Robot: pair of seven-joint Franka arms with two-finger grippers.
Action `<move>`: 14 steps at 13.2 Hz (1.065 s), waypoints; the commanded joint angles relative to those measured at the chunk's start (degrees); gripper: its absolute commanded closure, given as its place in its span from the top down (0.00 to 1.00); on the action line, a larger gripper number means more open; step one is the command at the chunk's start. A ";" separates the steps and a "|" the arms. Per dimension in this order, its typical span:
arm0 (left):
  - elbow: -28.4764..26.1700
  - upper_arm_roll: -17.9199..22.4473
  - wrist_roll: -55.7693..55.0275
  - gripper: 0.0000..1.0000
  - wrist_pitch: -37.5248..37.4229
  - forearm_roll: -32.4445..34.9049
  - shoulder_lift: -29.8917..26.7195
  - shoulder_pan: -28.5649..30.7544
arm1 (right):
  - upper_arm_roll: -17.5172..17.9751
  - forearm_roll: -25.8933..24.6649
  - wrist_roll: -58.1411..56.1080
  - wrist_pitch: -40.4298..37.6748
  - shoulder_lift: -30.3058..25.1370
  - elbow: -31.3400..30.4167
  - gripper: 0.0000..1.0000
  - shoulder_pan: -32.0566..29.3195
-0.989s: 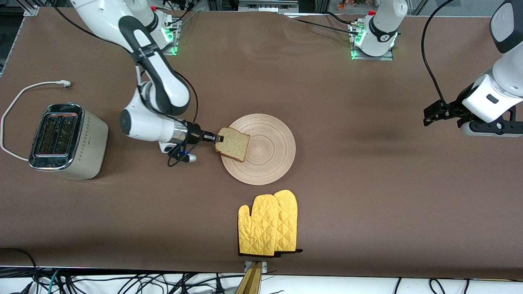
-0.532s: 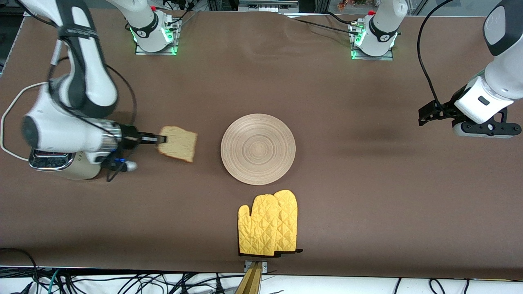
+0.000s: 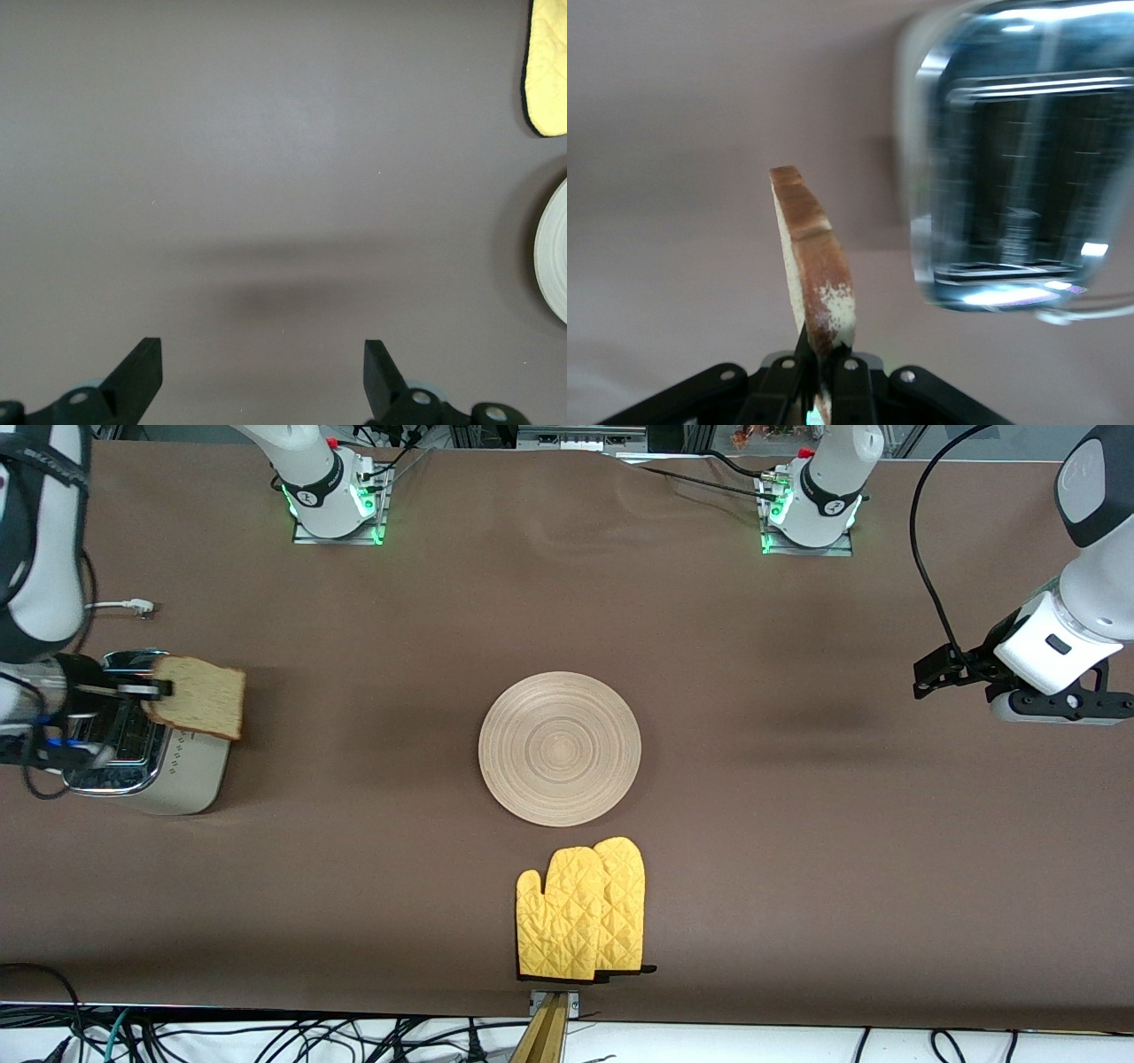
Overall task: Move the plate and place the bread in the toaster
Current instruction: 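Lift the bread and carry it over the toaster with the right gripper, then lower the bread into the toaster slot with the right gripper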
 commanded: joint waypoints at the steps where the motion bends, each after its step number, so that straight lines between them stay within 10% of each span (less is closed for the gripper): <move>1: 0.24 -0.04 0.37 1.00 -0.41 -1.02 -0.20 0.27 | -4.04 -4.08 -5.59 -0.92 0.15 1.34 0.00 0.57; 14: 0.42 -0.31 0.28 1.00 -1.21 -1.19 -0.03 -0.52 | -8.62 -8.93 -11.75 11.12 4.19 1.25 0.00 -1.10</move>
